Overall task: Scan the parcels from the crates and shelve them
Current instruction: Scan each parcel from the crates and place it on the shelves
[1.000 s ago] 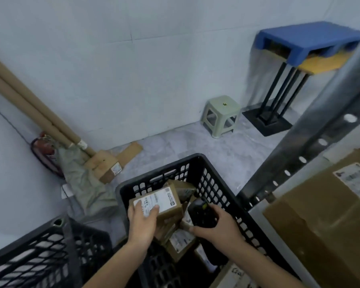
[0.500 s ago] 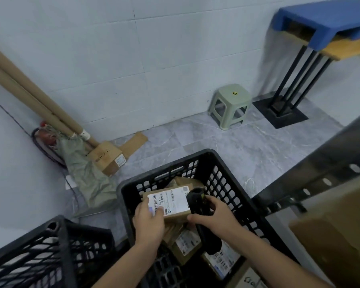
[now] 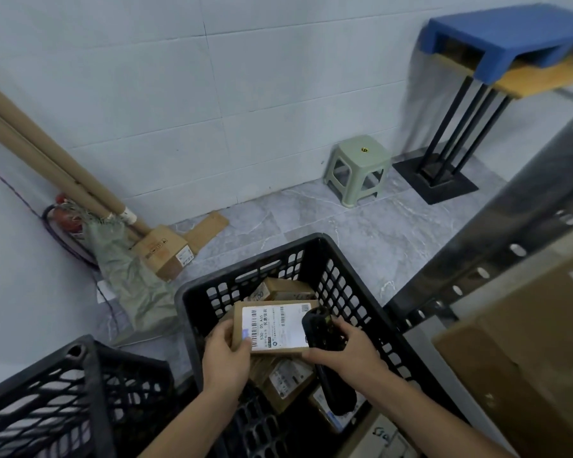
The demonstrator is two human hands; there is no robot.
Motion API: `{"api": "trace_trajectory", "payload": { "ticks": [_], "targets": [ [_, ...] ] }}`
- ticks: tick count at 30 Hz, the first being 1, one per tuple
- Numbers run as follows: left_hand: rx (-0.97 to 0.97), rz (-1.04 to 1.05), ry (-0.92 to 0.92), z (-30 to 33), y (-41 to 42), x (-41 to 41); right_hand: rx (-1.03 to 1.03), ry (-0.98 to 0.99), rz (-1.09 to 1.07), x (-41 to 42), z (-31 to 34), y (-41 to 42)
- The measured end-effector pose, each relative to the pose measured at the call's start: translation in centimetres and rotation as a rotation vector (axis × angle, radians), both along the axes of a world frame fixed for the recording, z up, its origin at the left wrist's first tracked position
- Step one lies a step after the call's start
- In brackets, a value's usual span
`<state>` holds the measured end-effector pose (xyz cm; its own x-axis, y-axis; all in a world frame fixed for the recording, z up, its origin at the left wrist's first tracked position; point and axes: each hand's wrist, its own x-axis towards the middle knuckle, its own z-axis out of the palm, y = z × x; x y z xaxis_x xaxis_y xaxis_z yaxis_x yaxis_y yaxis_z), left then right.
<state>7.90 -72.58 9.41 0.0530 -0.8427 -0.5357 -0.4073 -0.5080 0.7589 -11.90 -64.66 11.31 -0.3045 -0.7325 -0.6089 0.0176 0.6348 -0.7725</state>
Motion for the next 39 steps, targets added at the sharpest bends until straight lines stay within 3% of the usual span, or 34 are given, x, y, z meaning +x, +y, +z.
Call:
{"api": "trace_trajectory", "payload": {
  "ticks": [7,23,35,39],
  "targets": [
    [-0.089,-0.048,0.100,3.9,2.1,0.2,-0.032,0.002,-0.064,0.6,2.4,3.1],
    [-0.285,-0.080,0.352,18.0,11.4,5.2,-0.202,0.067,-0.194,5.3,16.2,15.9],
    [-0.307,-0.473,0.432,28.6,24.6,8.5,-0.151,0.221,-0.358,12.9,26.1,35.8],
    [-0.379,-0.613,0.449,33.5,30.7,7.0,-0.118,0.410,-0.351,14.0,31.9,44.3]
  ]
}}
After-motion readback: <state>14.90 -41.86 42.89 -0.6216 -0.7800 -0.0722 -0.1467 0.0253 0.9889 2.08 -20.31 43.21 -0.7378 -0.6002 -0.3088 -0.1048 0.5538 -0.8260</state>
